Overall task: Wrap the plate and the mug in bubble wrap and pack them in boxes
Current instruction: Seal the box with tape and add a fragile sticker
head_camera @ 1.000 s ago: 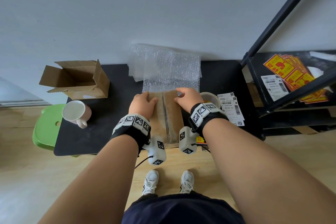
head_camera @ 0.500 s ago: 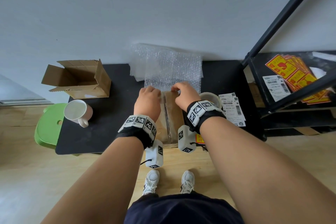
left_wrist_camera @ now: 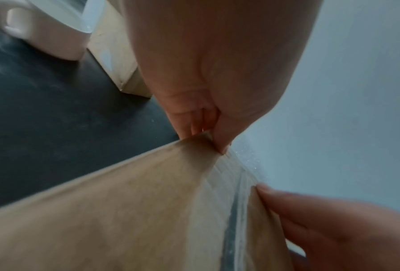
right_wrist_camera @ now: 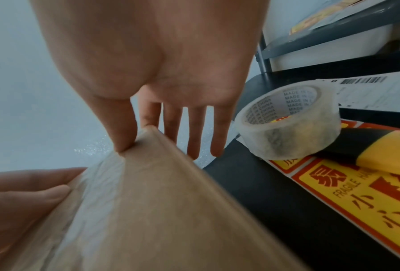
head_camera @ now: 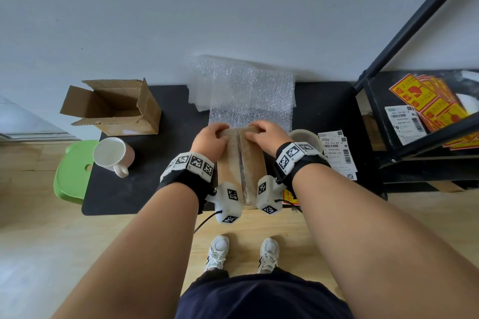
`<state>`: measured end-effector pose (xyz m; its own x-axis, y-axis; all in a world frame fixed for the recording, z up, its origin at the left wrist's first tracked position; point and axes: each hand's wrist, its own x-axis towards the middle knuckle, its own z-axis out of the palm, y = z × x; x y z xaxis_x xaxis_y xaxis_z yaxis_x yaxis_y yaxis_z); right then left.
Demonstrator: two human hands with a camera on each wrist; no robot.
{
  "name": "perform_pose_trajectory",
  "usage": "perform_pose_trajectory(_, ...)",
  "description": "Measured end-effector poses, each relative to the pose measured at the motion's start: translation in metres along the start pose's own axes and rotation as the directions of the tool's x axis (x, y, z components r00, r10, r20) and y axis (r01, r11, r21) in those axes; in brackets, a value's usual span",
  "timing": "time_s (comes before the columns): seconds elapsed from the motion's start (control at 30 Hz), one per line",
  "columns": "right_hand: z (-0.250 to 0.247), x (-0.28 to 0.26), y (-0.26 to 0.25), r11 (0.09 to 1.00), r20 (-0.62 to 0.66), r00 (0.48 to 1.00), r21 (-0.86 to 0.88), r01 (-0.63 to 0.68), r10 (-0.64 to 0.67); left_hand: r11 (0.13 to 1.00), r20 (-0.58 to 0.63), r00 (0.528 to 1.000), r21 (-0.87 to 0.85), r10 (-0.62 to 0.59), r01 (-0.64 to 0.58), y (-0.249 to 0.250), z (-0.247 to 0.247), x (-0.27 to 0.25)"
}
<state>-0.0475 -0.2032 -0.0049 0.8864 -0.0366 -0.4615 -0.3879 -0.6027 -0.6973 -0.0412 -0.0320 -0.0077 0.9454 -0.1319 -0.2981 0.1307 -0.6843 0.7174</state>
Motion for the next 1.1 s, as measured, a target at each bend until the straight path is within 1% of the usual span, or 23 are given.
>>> perform_pose_trajectory(0.13,-0.002,0.001,0.004,0.997,0.029,1.0,0.076,-0.002,-0.001,0.996,0.123,0.99,-0.045,-0.067,0.073,0.0,-0.002,0.01)
perform_pose_trajectory(0.2,-0.003,0.001,0.004,0.996,0.037,0.999,0.091,0.004,-0.007,0.99,0.15,0.984,-0.09,-0.096,0.11,-0.001,0.0,0.013)
perform_pose_trajectory(0.33,-0.006,0.001,0.005,0.994,0.034,0.999,0.112,0.011,-0.015,0.991,0.067,0.996,-0.11,-0.066,0.073,-0.008,0.005,0.013)
perform_pose_trajectory(0.53,-0.003,0.007,0.008,0.993,-0.022,0.999,0.113,0.042,-0.04,0.989,-0.048,0.998,-0.147,-0.032,0.025,-0.01,0.011,0.012)
perform_pose_trajectory(0.7,-0.003,0.006,0.006,0.999,-0.011,0.999,0.033,0.043,-0.043,0.99,-0.07,0.996,-0.134,-0.058,0.048,-0.009,0.011,0.013)
perform_pose_trajectory(0.9,-0.002,-0.001,0.004,0.998,-0.001,1.0,-0.056,-0.015,0.014,0.999,-0.115,0.992,-0.011,-0.046,0.045,-0.005,0.012,0.003)
perform_pose_trajectory(1.0,-0.004,-0.003,-0.002,0.986,0.041,0.997,-0.156,-0.054,0.061,0.998,-0.124,0.991,0.019,-0.054,0.056,-0.006,0.007,0.002)
perform_pose_trajectory(1.1,-0.007,-0.007,-0.007,0.974,0.081,0.988,-0.2,-0.11,0.128,0.995,-0.16,0.984,0.041,-0.085,0.092,-0.007,0.001,-0.005)
